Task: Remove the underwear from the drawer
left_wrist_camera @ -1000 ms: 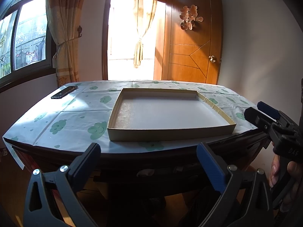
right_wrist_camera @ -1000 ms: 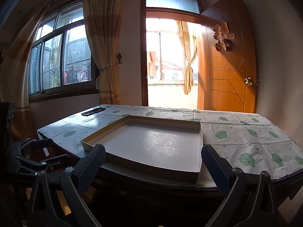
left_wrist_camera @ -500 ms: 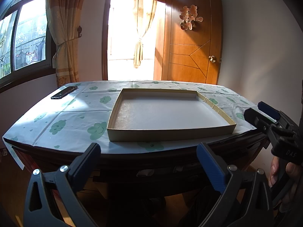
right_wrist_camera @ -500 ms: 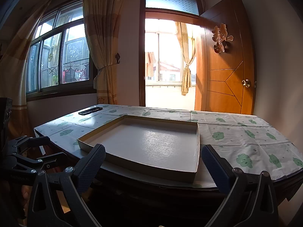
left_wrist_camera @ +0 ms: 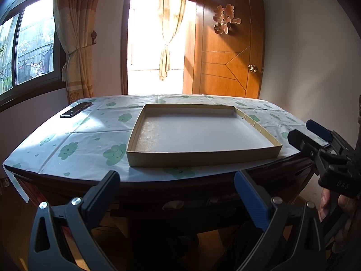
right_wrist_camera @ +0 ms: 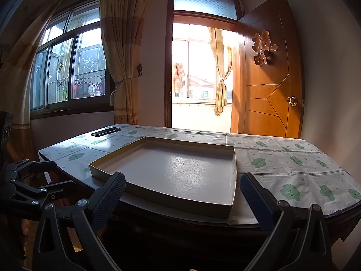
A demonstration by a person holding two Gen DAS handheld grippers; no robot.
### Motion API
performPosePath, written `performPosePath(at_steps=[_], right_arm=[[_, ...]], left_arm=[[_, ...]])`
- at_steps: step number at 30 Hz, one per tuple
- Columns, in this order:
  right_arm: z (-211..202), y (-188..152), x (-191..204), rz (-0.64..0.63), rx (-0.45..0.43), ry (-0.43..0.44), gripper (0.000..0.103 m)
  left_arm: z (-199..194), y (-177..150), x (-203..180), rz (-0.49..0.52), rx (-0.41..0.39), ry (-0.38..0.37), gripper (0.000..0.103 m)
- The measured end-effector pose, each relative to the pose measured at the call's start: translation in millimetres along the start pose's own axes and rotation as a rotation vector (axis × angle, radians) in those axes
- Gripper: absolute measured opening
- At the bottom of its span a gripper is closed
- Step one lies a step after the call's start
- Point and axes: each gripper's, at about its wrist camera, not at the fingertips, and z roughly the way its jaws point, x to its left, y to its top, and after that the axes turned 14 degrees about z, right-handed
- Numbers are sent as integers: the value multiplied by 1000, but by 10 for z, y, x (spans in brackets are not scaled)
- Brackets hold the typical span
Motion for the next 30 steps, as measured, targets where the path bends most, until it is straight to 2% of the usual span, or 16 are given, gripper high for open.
performPosePath(at_steps=[12,20,25,30], right_arm=[[147,-168,-41,-24,-17,24,103],[238,-424,-121,-97,-139,36,103],[313,-657,-164,-193,-225,49,103],[424,-835,-196,-250,-252,84,102]], left_arm=[[80,-80,-6,5,21,4,103],[134,-105,-27,14,37,8,103],[131,-98,-38,19,38,12,103],[132,-95,-44,22,42,16,103]])
